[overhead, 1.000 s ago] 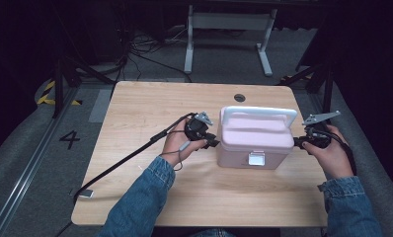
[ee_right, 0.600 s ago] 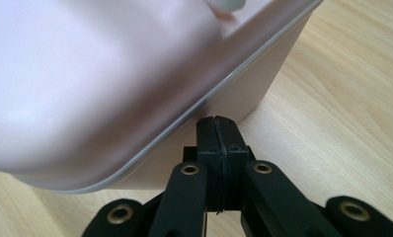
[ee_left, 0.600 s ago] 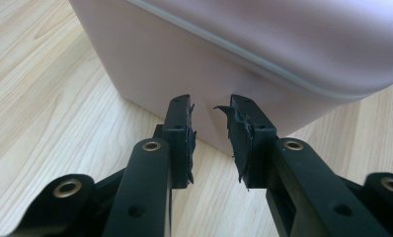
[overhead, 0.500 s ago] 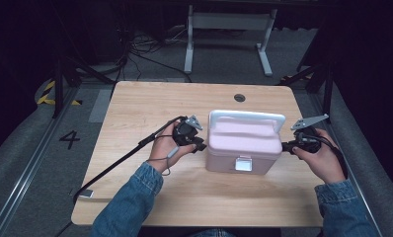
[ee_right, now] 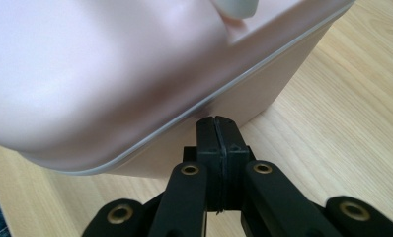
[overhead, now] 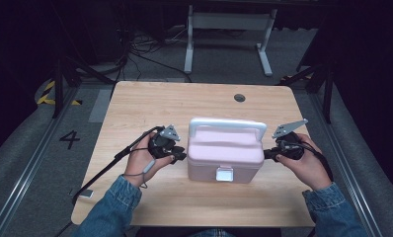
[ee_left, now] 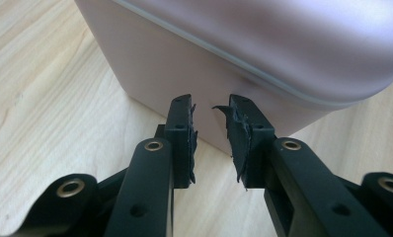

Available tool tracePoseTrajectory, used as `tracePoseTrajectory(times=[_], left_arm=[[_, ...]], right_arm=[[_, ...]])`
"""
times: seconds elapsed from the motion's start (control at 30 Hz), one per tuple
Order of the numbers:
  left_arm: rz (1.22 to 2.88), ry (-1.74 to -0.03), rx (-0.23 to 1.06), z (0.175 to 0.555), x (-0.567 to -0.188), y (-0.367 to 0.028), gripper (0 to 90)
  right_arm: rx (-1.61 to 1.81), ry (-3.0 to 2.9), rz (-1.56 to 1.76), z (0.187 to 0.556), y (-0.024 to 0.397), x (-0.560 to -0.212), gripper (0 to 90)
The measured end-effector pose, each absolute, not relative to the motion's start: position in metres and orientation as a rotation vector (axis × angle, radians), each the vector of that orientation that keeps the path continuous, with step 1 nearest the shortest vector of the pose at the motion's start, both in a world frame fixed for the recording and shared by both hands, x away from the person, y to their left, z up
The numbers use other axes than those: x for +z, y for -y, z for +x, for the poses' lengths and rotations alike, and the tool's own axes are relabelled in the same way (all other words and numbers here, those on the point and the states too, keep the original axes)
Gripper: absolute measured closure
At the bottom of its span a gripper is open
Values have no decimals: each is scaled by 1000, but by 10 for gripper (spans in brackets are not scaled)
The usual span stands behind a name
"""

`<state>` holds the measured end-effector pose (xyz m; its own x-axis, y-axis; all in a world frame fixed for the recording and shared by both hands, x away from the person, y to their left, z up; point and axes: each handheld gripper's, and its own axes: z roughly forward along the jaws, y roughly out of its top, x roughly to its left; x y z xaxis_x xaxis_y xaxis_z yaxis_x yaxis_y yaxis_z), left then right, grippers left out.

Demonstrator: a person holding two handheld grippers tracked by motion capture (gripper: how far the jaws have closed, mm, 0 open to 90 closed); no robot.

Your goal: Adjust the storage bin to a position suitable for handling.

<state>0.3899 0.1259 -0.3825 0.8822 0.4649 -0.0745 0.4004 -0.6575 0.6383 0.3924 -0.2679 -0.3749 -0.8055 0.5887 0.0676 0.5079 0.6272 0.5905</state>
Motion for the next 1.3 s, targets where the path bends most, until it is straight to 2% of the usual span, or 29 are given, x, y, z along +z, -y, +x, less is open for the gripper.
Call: tracePoseTrajectory(times=[0.5,0.63,0.73,0.93,1.3], left_arm=[[2361,-632,151,370,-380,-148,723],[2342,-654,125,371,-381,-151,658],[2366,-666,147,371,-378,-152,644],[2426,-700,167,371,-366,-157,616],[2388,-698,139,372,-342,-164,547]], right_arm=[[933,-2760,865,383,248,-373,900],[976,-2734,879,384,253,-372,824],[1016,-2713,898,384,257,-370,766],[1023,-2698,909,382,262,-366,744],[994,-2678,951,380,269,-363,721]])
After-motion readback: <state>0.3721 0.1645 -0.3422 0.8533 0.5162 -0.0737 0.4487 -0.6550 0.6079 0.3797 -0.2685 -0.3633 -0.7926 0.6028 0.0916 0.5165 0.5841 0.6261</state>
